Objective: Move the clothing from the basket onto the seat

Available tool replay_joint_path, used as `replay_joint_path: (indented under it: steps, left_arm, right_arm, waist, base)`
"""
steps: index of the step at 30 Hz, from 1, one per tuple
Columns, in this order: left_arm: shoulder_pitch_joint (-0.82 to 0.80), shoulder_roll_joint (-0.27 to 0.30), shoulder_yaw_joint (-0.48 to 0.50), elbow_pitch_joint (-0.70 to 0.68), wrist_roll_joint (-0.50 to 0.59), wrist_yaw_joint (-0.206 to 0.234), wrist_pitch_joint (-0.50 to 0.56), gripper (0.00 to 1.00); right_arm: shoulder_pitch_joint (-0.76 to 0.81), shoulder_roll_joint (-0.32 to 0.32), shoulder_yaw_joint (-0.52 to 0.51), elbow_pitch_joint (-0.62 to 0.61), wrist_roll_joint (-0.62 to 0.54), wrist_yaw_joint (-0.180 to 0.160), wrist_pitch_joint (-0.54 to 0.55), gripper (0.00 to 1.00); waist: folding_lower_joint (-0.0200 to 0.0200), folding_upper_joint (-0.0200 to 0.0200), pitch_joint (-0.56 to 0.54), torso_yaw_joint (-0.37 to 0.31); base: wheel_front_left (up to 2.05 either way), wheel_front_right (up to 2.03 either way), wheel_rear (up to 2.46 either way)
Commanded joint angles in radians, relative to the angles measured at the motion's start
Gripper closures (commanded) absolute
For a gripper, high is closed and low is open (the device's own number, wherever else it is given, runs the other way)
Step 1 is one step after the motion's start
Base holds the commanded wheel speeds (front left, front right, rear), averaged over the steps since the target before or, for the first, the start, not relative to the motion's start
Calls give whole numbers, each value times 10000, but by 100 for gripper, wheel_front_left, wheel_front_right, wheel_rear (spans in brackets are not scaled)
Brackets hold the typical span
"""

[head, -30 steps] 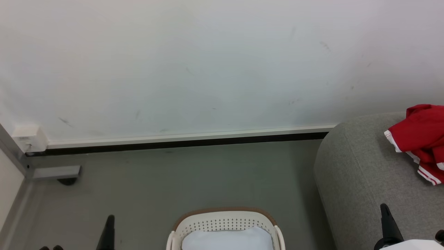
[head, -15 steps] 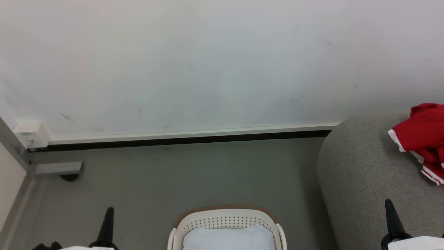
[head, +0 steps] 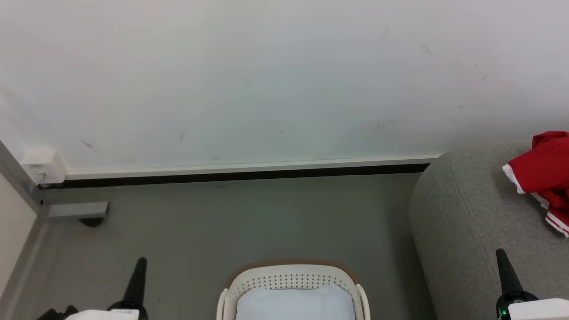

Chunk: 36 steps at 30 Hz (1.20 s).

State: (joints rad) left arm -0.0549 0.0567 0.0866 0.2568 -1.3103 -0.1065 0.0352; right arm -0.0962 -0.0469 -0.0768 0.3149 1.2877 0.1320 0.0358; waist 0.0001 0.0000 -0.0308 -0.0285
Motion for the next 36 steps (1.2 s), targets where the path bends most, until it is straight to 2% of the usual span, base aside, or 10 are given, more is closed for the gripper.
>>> replay_joint_path:
  steps: [1, 36]
  left_arm:
    - [-186, 23, 58, -65, -268, -72, 72, 100]
    - [-561, -50, 281, -120, -2778, -262, 750, 100]
  right_arm:
    - [-159, -50, -74, -163, 280, -16, 71, 100]
    - [-178, -55, -376, -696, 3000, -22, 750, 100]
  waist:
    - [-1, 0, 15, 13]
    - [-1, 0, 299, 251]
  base:
    - [0, 0, 0]
    - [0, 0, 0]
